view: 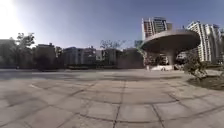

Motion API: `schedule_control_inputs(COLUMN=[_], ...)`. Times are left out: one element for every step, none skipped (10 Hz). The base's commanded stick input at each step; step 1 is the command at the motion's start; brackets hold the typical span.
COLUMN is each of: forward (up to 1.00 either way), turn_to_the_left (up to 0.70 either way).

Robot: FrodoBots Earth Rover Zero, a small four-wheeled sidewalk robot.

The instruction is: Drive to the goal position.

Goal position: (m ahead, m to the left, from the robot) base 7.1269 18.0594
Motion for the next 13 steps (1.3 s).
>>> schedule_control_inputs(forward=[0.7,0.7,0.7,0.7,0.7,0.7,0.7,0.7,0.7,0.7,0.7,0.7,0.7], turn_to_the_left=[0.35,0.35,0.35,0.35,0.35,0.35,0.07,0.0,0.0,0.0,0.0,0.0,0.0])
